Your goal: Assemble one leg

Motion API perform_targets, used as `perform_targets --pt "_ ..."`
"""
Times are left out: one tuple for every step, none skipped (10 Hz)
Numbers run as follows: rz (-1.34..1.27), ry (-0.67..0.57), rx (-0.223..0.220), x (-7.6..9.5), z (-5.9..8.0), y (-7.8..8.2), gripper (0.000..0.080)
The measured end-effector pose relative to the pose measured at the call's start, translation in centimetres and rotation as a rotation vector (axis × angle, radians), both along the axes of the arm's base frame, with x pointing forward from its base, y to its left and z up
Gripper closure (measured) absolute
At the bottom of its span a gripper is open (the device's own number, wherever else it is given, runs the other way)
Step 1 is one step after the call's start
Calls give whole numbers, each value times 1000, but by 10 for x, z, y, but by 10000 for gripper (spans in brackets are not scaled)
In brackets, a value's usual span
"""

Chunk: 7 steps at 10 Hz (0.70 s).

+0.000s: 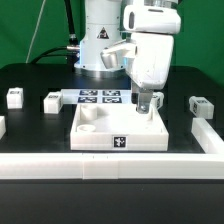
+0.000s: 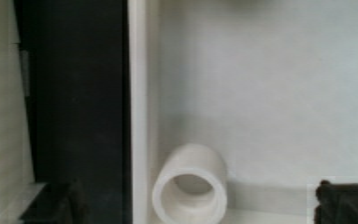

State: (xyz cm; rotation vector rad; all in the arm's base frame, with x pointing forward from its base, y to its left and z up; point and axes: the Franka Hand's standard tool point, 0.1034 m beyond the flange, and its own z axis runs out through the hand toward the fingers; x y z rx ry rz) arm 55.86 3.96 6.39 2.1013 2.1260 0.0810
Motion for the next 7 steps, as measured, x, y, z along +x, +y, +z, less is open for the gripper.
perform_targets --pt "6 6 3 -15 -1 1 150" --pt "9 26 -1 -33 -1 -2 150" --pt "8 42 -4 -49 -1 -3 150" --pt "1 50 3 -66 -3 -2 150" --pt "0 63 7 -80 -8 -1 150" --pt "-4 84 8 -91 -16 -2 150" --pt "-7 99 13 -99 -26 -3 150"
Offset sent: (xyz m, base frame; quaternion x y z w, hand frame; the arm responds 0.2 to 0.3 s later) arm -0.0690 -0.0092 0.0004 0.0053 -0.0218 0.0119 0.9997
